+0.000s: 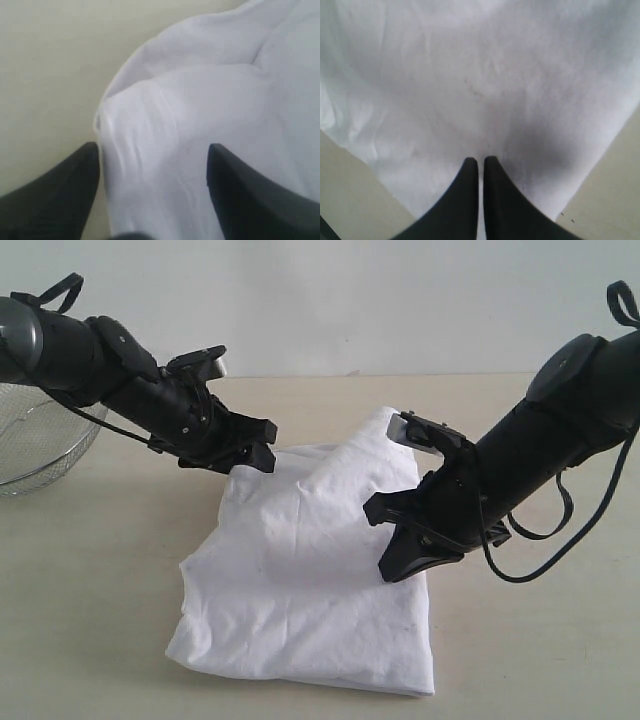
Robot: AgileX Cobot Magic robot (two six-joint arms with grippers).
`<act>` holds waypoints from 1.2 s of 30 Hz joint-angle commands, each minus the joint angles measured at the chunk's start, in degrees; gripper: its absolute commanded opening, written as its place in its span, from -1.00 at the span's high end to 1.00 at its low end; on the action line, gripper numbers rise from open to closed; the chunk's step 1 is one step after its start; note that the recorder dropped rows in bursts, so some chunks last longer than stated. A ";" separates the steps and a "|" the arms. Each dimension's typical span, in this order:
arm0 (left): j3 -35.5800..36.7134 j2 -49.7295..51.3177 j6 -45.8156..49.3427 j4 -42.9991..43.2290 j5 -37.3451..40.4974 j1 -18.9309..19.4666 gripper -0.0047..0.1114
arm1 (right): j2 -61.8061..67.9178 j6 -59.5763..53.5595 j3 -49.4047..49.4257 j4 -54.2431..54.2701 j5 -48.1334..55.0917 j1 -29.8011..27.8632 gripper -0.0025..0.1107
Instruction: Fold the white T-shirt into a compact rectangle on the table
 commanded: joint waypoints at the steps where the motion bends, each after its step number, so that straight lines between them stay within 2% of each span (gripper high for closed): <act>1: -1.46 0.79 0.28 -0.73 0.04 0.10 -0.07 | 0.14 -0.25 0.06 -0.08 -0.26 0.12 0.96; 7: -4.33 1.52 0.28 -1.05 2.39 0.10 0.07 | 0.14 -0.25 0.06 -0.08 -0.15 0.12 0.96; 9: -4.33 1.52 0.28 -1.05 2.39 0.10 0.21 | 0.14 -0.25 0.06 -0.08 -0.15 0.12 0.96; 12: -4.33 1.63 0.28 0.00 2.98 0.10 0.53 | 0.14 -0.25 0.06 -0.08 -0.37 0.12 0.96; 15: -4.33 1.63 0.52 0.38 3.69 0.10 0.70 | 0.14 -0.25 0.06 -0.08 -0.37 0.12 0.96; 17: -4.33 1.63 0.52 0.58 4.51 0.10 0.66 | 0.14 -0.25 0.06 -0.08 -0.37 0.12 0.96; 21: -4.33 1.63 0.52 1.06 5.33 0.10 0.35 | 0.14 -0.25 0.06 -0.08 -0.37 0.12 0.96; 24: -4.33 1.63 0.52 1.48 5.33 0.10 0.19 | 0.14 -0.25 0.06 -0.08 -0.37 0.12 0.96; 36: -4.33 1.63 0.38 2.31 4.45 0.10 0.18 | 0.14 -0.25 0.06 -0.08 -0.25 0.12 0.96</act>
